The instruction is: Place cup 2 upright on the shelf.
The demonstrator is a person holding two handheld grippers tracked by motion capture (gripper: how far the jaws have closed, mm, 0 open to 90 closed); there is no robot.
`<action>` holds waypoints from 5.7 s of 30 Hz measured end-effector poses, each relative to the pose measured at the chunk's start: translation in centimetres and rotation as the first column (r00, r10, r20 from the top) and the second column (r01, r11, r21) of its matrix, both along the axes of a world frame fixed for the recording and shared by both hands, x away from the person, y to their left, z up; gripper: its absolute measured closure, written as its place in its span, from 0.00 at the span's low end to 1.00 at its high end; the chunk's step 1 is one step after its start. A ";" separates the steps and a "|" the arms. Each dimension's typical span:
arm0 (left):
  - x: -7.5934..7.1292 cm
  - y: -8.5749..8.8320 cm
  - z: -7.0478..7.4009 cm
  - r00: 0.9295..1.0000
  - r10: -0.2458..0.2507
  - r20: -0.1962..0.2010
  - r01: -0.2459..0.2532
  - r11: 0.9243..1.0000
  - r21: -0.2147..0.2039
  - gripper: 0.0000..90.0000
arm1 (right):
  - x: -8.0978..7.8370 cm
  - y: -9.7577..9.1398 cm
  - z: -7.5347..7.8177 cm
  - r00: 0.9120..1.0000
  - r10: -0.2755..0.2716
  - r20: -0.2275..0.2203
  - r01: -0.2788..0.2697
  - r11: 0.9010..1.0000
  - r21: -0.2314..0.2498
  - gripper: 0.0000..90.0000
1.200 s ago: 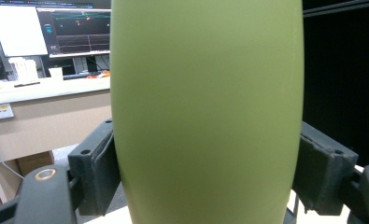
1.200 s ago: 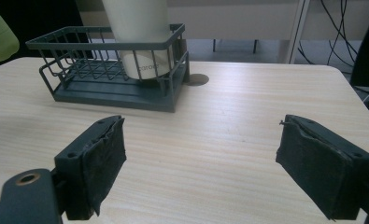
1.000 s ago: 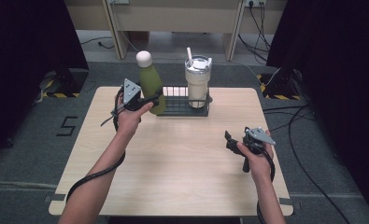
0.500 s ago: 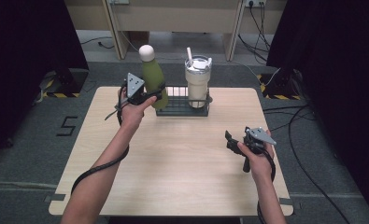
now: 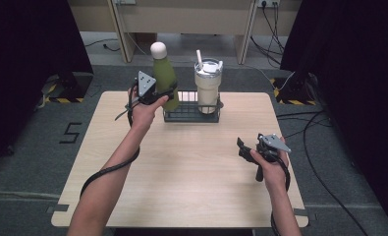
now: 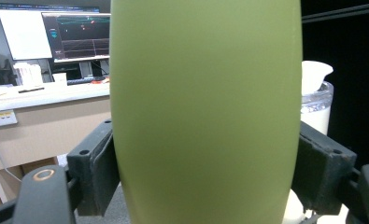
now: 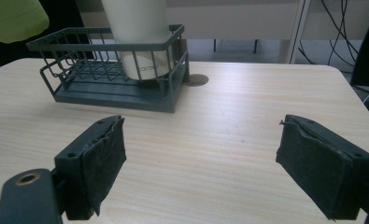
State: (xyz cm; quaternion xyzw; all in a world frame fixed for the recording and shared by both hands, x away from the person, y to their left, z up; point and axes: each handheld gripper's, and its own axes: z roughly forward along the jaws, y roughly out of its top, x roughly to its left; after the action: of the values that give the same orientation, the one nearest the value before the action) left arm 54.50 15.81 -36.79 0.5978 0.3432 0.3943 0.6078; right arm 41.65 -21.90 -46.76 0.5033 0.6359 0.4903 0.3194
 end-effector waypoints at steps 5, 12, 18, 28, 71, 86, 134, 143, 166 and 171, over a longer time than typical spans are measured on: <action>0.7 -0.2 0.2 1.000 0.008 -0.001 -0.008 1.000 -0.009 0.23 | 0.1 -0.1 -0.1 1.000 -0.001 -0.001 0.001 1.000 -0.003 0.17; 1.3 -0.6 0.7 1.000 0.008 0.004 -0.008 1.000 -0.010 0.23 | 0.0 -0.2 -0.1 1.000 -0.003 -0.003 0.003 1.000 -0.004 0.17; 2.0 -0.9 0.9 1.000 0.014 0.003 -0.014 1.000 -0.011 0.23 | 0.0 -0.2 0.0 1.000 -0.001 0.002 0.001 1.000 -0.001 0.17; 3.4 -1.0 0.6 0.999 0.036 -0.022 -0.037 0.999 -0.018 0.23 | 0.0 -0.2 -0.1 1.000 0.001 -0.003 -0.001 1.000 -0.001 0.17; 6.7 -2.0 -2.8 0.990 0.066 -0.128 -0.065 0.998 0.013 0.23 | 0.0 -0.1 -0.6 1.000 0.009 -0.022 -0.009 1.000 -0.006 0.17; 7.1 -2.4 -4.0 0.985 0.072 -0.158 -0.069 0.997 0.027 0.23 | 0.0 0.0 -0.7 1.000 0.013 -0.021 -0.013 1.000 -0.010 0.17; 7.0 -2.7 -5.0 0.980 0.075 -0.184 -0.069 0.997 0.038 0.15 | 0.0 0.2 -0.7 0.999 0.027 -0.019 -0.028 0.999 -0.022 0.17; 6.3 -2.5 -4.6 0.980 0.074 -0.187 -0.067 0.997 0.043 0.07 | 0.0 0.4 -0.9 0.999 0.032 -0.020 -0.033 0.999 -0.028 0.17; 2.3 -0.6 -4.6 0.983 0.057 -0.174 -0.047 0.997 0.063 0.04 | -0.1 0.9 -1.0 0.999 0.034 -0.027 -0.035 0.999 -0.037 0.17; 1.2 0.0 -4.8 0.984 0.054 -0.169 -0.042 0.996 0.075 0.03 | -0.1 0.9 -1.0 0.999 0.034 -0.029 -0.035 0.999 -0.041 0.17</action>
State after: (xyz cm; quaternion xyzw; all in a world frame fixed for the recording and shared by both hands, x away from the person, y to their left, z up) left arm 55.72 15.80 -41.61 0.6423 0.3939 0.3682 0.5447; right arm 41.51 -20.99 -47.79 0.4925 0.6588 0.4754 0.3122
